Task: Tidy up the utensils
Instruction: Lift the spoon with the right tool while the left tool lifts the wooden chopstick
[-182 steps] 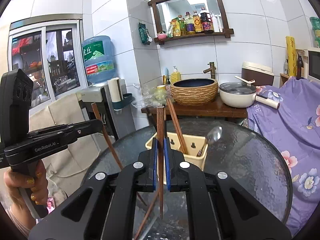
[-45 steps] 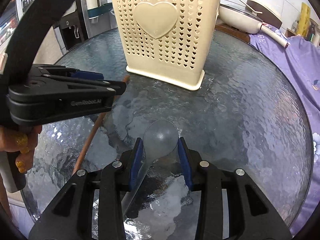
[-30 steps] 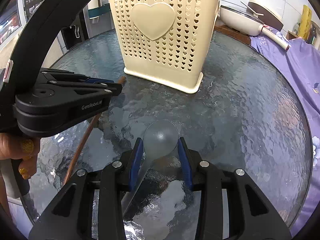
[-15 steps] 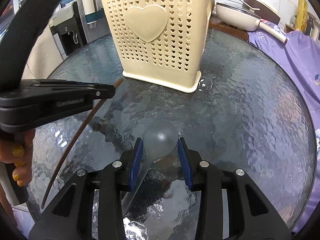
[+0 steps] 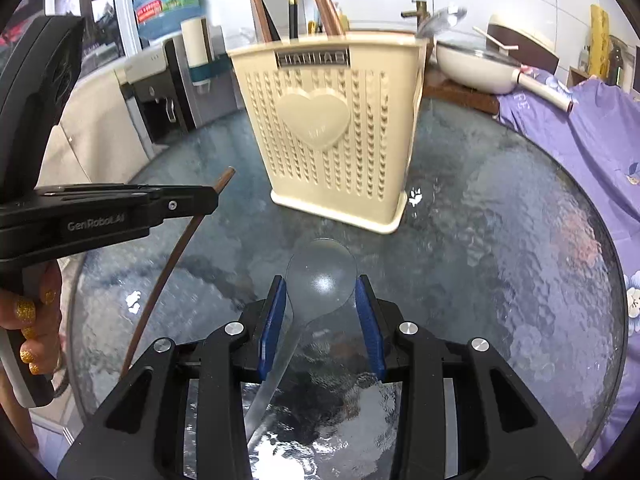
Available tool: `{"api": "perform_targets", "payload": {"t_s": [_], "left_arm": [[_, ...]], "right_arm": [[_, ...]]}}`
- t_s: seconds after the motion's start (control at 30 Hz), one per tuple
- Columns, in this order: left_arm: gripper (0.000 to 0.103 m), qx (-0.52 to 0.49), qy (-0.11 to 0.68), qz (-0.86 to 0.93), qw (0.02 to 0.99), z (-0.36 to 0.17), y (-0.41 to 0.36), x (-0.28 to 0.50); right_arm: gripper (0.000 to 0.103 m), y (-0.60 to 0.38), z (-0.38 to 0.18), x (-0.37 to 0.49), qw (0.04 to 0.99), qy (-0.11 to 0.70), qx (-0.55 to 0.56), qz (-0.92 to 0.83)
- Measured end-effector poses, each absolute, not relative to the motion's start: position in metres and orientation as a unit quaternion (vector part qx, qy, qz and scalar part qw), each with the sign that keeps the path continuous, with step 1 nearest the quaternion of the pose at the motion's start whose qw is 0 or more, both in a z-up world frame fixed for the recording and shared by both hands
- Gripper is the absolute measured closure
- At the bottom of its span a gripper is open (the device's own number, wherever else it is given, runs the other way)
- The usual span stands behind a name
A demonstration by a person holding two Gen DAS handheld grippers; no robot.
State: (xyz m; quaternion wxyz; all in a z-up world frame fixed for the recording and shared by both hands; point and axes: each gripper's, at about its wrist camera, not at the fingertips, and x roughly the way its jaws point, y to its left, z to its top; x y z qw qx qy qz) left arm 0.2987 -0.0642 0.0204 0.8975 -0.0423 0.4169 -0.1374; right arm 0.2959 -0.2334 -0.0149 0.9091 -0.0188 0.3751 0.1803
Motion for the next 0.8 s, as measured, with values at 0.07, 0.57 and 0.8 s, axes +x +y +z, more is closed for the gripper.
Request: {"api": "perform_targets", "payload": {"t_s": [0.07, 0.57, 0.8], "left_arm": [[0.096, -0.044, 0.407, -0.139, 0.902, 0.028, -0.062, 0.295], [0.096, -0.050, 0.339, -0.149, 0.928, 0.078, -0.046, 0.265], [0.096, -0.042, 0.311, -0.158, 0.936, 0.098, -0.048, 0.254]], "right_arm": [[0.066, -0.232, -0.009, 0.292, 0.913, 0.364, -0.022, 0.183], [0.066, -0.223, 0.032, 0.268, 0.931, 0.308, -0.045, 0.191], [0.067, -0.224, 0.049, 0.266, 0.933, 0.296, -0.040, 0.198]]}}
